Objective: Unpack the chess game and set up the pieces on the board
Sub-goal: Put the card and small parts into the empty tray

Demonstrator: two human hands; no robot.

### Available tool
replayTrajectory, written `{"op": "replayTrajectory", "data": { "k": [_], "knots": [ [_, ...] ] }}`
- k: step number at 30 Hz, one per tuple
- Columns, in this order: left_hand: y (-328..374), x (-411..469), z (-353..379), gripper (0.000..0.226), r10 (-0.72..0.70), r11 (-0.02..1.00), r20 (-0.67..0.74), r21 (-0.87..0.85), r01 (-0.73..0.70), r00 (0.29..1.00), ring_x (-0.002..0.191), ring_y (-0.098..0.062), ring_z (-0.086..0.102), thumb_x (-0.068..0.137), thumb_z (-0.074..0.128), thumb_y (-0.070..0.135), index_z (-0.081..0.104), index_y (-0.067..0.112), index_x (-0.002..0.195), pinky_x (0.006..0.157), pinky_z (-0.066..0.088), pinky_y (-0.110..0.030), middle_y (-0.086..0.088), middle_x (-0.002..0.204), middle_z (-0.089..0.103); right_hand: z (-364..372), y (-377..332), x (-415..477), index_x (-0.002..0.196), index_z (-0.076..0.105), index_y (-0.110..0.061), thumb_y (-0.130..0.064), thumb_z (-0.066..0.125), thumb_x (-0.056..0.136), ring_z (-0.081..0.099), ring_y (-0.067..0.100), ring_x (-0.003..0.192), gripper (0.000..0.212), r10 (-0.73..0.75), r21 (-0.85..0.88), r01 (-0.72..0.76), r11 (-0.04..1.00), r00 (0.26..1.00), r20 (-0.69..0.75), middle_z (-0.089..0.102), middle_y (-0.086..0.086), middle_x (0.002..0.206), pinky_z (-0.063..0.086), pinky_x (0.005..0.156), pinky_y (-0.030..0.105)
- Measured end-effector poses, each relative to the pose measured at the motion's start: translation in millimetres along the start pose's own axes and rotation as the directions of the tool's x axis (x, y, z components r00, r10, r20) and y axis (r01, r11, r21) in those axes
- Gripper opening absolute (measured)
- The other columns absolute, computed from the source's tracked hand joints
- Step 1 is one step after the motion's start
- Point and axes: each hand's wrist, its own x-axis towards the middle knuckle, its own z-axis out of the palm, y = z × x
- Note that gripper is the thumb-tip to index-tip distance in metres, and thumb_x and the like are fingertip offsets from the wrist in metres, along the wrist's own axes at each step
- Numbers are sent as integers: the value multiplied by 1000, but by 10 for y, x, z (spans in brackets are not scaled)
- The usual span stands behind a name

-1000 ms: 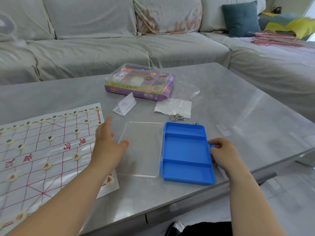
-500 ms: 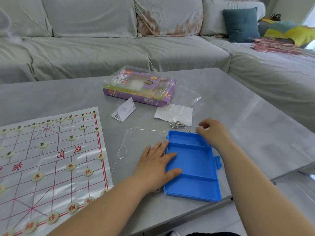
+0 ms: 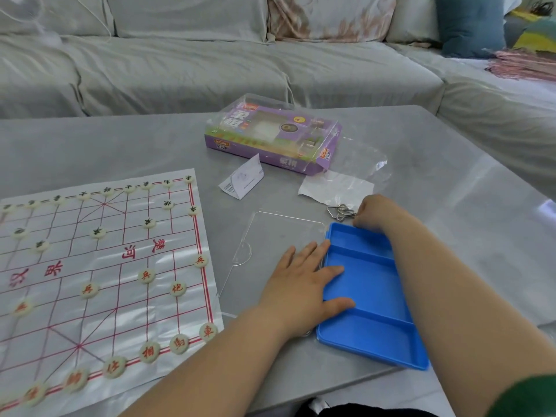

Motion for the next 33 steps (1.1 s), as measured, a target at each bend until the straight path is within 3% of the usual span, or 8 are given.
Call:
{"op": "replayTrajectory", "data": {
  "k": [3,6,10,14,17,21,26,33],
  "knots": [
    [0,10,-11,61,17,999,4,-28,-17,1000,140,-7,-9,87,37,59,23,34,141,111,-14,-29,7,154,-10,8,21,14,105,58,6,-6,53,84,47,24,84,24,-22,34,23,999,999,-30,59,19,111,38,70,27],
    [-7,46,-30,61,38,999,4,-33,-38,999,140,-7,-8,87,39,57,23,33,141,111,-13,-29,8,154,-9,29,74,25,95,60,4,-3,53,82,52,27,85,16,-66,81,71,994,995,-69,58,24,116,46,76,37],
    [-20,73,-13,69,50,998,0,-23,-50,999,140,-6,-8,83,33,66,19,33,142,111,-12,-27,9,154,-8,21,257,17,66,47,-13,2,54,79,51,26,66,21,-51,361,116,925,981,-185,56,15,83,43,55,26],
    [-38,69,2,81,39,999,-2,10,-39,999,139,-4,-8,73,23,69,11,32,144,110,-12,-26,11,153,-9,-142,380,-223,68,50,-17,7,53,79,47,13,48,26,-93,596,218,773,968,-233,50,4,65,43,38,11],
    [-37,64,11,85,29,999,-25,18,-28,999,139,-3,-9,70,16,71,7,32,144,110,-13,-25,12,153,-8,-94,382,-450,67,51,-18,8,52,78,47,4,38,28,-238,454,253,854,967,-92,49,0,62,41,38,10],
    [-17,49,25,98,8,1000,-68,-1,-8,998,139,-3,-6,57,2,74,5,30,145,109,-12,-22,11,154,-4,39,344,-471,75,53,-16,1,59,78,46,12,60,18,-256,231,256,939,966,-32,47,-6,65,38,52,14],
    [-120,-23,-50,67,-73,997,-224,-34,67,972,136,-8,18,84,24,62,25,27,140,110,3,-22,9,147,26,-29,145,-299,101,63,-7,-5,53,83,50,20,86,20,-281,98,314,944,925,-258,54,6,92,38,75,24],
    [-550,27,-336,44,-294,952,-426,-206,225,856,126,-19,36,90,45,34,44,17,131,102,24,-25,-1,138,41,24,-156,29,133,42,-17,-15,49,91,47,26,119,43,-364,-80,361,929,931,-29,44,9,133,38,98,32]
  ]
}}
